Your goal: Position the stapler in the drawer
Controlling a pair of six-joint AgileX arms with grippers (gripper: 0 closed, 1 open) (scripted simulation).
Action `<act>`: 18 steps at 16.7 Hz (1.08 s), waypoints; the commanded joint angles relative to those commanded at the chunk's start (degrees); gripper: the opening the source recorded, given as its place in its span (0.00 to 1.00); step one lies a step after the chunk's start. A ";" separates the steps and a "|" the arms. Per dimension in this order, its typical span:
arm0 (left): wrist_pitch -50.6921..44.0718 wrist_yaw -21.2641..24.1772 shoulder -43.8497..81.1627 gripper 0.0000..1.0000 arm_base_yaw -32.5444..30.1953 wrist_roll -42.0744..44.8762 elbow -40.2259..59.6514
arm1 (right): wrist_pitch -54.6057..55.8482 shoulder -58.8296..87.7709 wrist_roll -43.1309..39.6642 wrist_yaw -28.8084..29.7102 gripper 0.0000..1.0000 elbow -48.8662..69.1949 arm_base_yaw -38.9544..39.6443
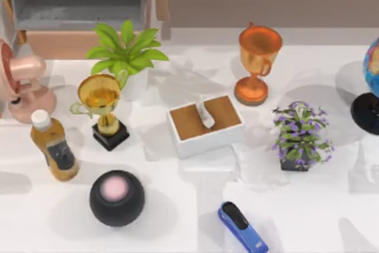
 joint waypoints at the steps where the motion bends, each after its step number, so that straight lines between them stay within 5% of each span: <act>1: 0.00 0.00 0.00 0.30 0.00 0.00 0.00 | 0.00 0.00 0.00 0.00 1.00 0.00 0.00; 10: 0.00 0.00 0.00 0.98 0.00 0.00 0.00 | 0.00 0.00 0.00 0.00 1.00 0.00 0.00; 18: 0.00 0.00 0.00 1.00 0.00 0.00 0.00 | 0.00 0.00 0.00 0.00 1.00 0.00 0.00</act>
